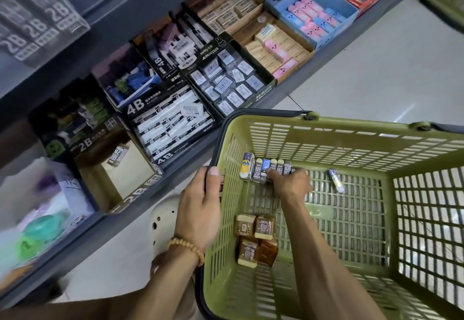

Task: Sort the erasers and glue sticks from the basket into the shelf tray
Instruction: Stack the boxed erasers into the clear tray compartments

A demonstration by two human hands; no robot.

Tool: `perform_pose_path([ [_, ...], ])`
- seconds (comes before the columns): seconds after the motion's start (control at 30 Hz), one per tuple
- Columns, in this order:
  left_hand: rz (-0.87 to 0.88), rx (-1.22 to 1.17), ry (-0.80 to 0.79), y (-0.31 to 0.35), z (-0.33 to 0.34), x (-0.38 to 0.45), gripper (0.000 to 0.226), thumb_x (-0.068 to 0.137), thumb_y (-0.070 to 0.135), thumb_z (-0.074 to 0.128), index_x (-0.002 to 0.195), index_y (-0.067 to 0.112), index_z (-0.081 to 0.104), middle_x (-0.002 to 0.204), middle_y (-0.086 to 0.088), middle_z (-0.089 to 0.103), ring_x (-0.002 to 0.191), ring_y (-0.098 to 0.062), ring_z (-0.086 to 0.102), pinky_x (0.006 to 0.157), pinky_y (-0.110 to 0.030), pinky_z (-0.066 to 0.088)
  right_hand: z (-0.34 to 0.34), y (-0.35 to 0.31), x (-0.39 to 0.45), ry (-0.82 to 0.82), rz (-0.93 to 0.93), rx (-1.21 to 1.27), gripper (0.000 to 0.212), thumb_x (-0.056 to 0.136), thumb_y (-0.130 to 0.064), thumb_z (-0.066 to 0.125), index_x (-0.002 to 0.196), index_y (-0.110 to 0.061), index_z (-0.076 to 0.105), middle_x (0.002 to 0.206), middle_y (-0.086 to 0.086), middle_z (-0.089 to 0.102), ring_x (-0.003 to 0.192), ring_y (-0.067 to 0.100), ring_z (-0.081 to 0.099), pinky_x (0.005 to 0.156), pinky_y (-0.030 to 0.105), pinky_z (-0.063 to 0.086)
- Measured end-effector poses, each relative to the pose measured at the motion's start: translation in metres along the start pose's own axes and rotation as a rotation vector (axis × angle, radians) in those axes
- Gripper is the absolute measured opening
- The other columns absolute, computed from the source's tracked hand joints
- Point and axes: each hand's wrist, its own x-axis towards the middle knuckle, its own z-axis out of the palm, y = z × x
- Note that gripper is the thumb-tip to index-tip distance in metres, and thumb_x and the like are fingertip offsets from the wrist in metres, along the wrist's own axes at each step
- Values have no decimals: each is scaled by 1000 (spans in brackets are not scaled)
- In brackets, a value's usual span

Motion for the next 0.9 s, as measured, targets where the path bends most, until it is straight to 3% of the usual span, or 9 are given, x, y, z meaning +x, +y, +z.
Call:
perform_pose_path([
  [0.07, -8, -2, -1, 1, -1, 0, 53, 87, 67, 23, 92, 29, 59, 93, 9, 67, 92, -12, 64, 85, -48, 54, 0, -1, -5, 14, -27, 36, 72, 74, -39, 86, 122, 1, 51, 126, 20, 57, 122, 37, 47, 104, 46, 41],
  [0.17, -15, 4, 0, 2, 0, 0, 51, 88, 66, 23, 92, 30, 59, 95, 13, 66, 93, -10, 64, 86, -47, 54, 3, -3, -14, -6, -53, 130, 67, 74, -29, 87, 123, -3, 50, 117, 14, 61, 103, 29, 58, 95, 39, 51],
  [0.37, -3, 0, 16, 2, 0, 0, 51, 89, 64, 25, 92, 27, 60, 92, 11, 66, 92, -10, 64, 86, -47, 54, 0, -10, -13, -77, 4, 126, 75, 66, -36, 92, 122, 0, 56, 108, 7, 66, 100, 27, 64, 92, 45, 55],
  [0.53, -15, 10, 18, 4, 1, -1, 48, 92, 61, 26, 92, 28, 61, 91, 10, 67, 90, -11, 65, 84, -47, 54, 1, -9, -16, -98, -30, 117, 61, 72, -22, 88, 122, 0, 61, 96, 7, 66, 92, 28, 67, 90, 44, 56],
  [0.67, -5, 27, 16, 5, 0, -1, 43, 97, 56, 28, 91, 28, 60, 91, 9, 66, 89, -12, 64, 84, -47, 54, -2, -15, -15, -149, 30, 176, 73, 73, -21, 88, 130, 7, 52, 115, 16, 66, 100, 33, 64, 94, 43, 55],
  [0.77, -16, 24, 15, 4, 0, -2, 47, 92, 61, 25, 90, 28, 59, 91, 7, 67, 89, -13, 65, 84, -48, 54, -5, -12, -11, -199, 29, 183, 75, 75, -21, 86, 133, 10, 49, 98, 14, 67, 75, 24, 63, 86, 40, 57],
  [0.9, -17, 33, 19, 5, 0, -2, 47, 91, 61, 25, 90, 28, 60, 90, 8, 67, 88, -12, 64, 82, -47, 55, -6, -11, -10, -219, -10, 208, 92, 73, -25, 88, 146, 3, 39, 109, 15, 68, 84, 29, 68, 88, 40, 58],
])
